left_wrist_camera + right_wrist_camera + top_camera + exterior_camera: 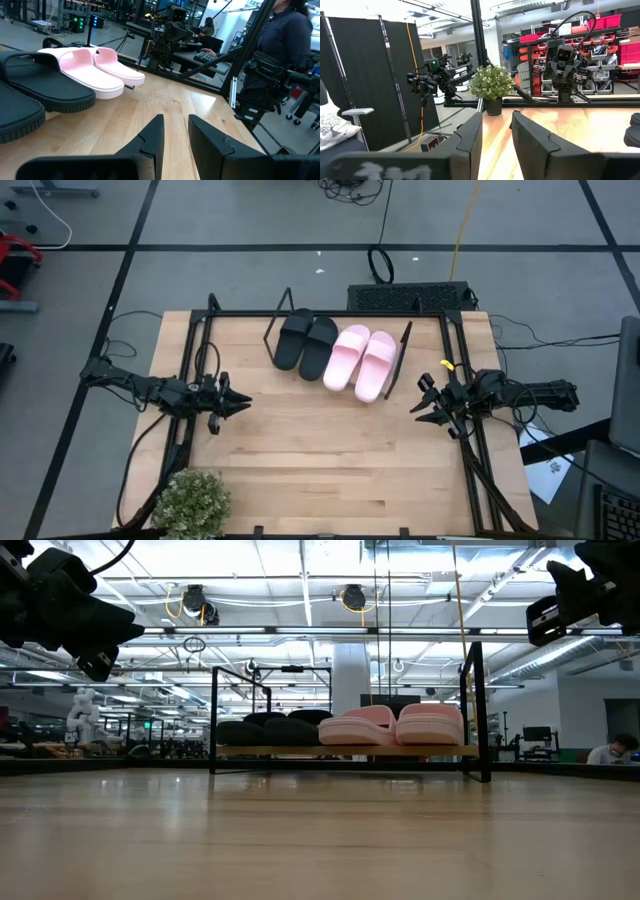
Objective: Pick and place slides into the shelf
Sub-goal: Return to Home Position
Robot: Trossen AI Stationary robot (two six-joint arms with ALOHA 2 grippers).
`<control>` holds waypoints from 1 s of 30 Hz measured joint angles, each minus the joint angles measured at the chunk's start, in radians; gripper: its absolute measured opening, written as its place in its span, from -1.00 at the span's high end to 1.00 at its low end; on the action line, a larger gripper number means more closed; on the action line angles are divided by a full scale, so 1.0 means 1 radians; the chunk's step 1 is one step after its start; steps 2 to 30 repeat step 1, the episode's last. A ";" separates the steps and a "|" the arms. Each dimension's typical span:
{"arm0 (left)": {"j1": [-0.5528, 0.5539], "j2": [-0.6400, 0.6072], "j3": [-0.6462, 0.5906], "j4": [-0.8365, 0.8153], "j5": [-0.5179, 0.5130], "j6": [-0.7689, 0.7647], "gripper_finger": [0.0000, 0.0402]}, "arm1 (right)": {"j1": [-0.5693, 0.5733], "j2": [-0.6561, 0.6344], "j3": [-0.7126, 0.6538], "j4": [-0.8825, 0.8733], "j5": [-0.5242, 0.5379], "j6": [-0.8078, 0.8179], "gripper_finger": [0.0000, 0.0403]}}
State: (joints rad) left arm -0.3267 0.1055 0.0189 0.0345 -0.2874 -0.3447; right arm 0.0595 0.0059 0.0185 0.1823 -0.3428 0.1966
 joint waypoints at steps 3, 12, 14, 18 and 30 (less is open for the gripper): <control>0.000 0.000 0.000 0.000 0.000 0.000 0.57 | 0.000 0.000 0.000 0.000 0.000 0.000 0.53; 0.000 0.000 0.000 0.000 0.000 0.000 0.57 | 0.000 0.000 0.000 0.000 0.000 0.000 0.53; 0.000 0.000 0.000 0.000 0.000 0.000 0.57 | 0.000 0.000 0.000 0.000 0.000 0.000 0.53; 0.000 0.000 0.000 0.000 0.000 0.000 0.57 | 0.000 0.000 0.000 0.000 0.000 0.000 0.53; 0.000 0.000 0.000 0.000 0.000 0.000 0.57 | 0.000 0.000 0.000 0.000 0.000 0.000 0.53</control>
